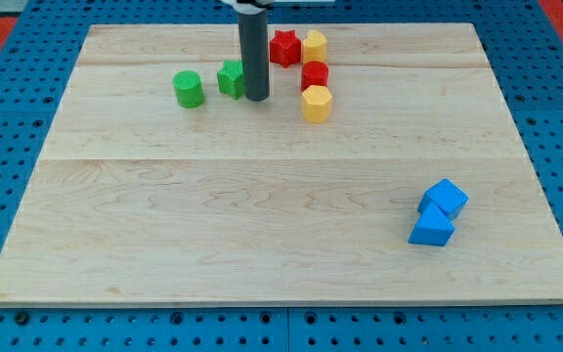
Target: Push the green circle and green star closer to the red star
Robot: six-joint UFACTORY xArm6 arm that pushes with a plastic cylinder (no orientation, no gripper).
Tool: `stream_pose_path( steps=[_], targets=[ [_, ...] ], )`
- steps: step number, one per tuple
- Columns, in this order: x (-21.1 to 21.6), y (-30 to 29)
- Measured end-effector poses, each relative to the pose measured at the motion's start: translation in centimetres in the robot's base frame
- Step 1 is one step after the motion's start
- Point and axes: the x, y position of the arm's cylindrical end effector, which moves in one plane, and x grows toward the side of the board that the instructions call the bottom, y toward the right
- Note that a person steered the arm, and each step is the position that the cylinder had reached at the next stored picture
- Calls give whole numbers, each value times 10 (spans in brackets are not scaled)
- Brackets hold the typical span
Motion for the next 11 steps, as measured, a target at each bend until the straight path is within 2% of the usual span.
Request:
stream_pose_path(
  steps=[1, 2, 4, 8, 9, 10, 11],
  targets=[
    [22, -40],
    [24, -107],
    [-12, -115],
    [-15, 26],
    [-7, 21],
    [15, 2],
    [58, 55]
  ],
)
